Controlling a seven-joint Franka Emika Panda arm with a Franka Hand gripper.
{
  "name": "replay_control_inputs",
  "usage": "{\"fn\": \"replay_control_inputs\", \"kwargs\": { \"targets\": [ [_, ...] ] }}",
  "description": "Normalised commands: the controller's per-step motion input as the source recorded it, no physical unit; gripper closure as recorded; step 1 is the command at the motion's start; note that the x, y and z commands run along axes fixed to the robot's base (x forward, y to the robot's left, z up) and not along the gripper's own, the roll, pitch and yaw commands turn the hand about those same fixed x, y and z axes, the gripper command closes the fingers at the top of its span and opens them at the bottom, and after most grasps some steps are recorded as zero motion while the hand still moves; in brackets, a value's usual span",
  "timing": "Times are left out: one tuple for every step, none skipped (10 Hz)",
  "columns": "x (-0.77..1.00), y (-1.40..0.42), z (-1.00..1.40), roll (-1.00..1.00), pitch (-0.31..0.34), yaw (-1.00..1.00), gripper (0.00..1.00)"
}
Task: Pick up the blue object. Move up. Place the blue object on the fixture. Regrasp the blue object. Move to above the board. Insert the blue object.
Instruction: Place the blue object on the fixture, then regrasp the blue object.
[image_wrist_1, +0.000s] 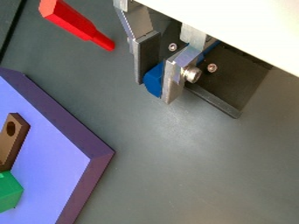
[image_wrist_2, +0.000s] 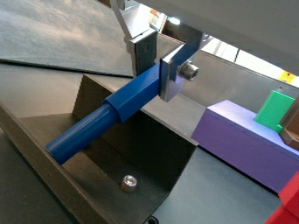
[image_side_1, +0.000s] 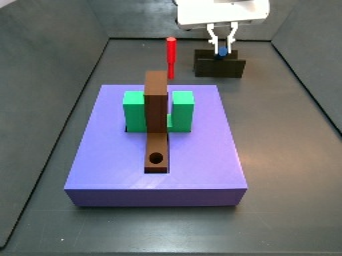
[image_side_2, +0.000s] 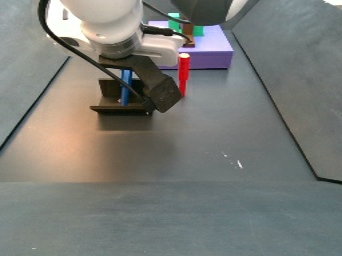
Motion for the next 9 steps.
{"fn": "replay_control_inputs", "kwargs": {
  "targets": [
    [0.00, 0.00, -0.03, -0.03, 0.000, 0.00, 1.00],
    [0.00, 0.00, 0.00, 0.00, 0.000, 0.00, 1.00],
    [0.00, 0.00, 0.00, 0.00, 0.000, 0.00, 0.00],
    [0.01, 0.02, 0.34, 0.99, -0.046, 0.00, 0.00],
    [0.07, 0.00, 0.45, 1.00, 0.000, 0.00, 0.00],
    [0.09, 0.00, 0.45, 1.00, 0.000, 0.00, 0.00],
    [0.08, 0.00, 0.38, 1.00, 0.000, 0.00, 0.00],
    [0.14, 0.00, 0.36, 1.00, 0.000, 0.00, 0.00],
    [0.19, -0.09, 0.24, 1.00, 0.000, 0.00, 0.00]
  ]
}}
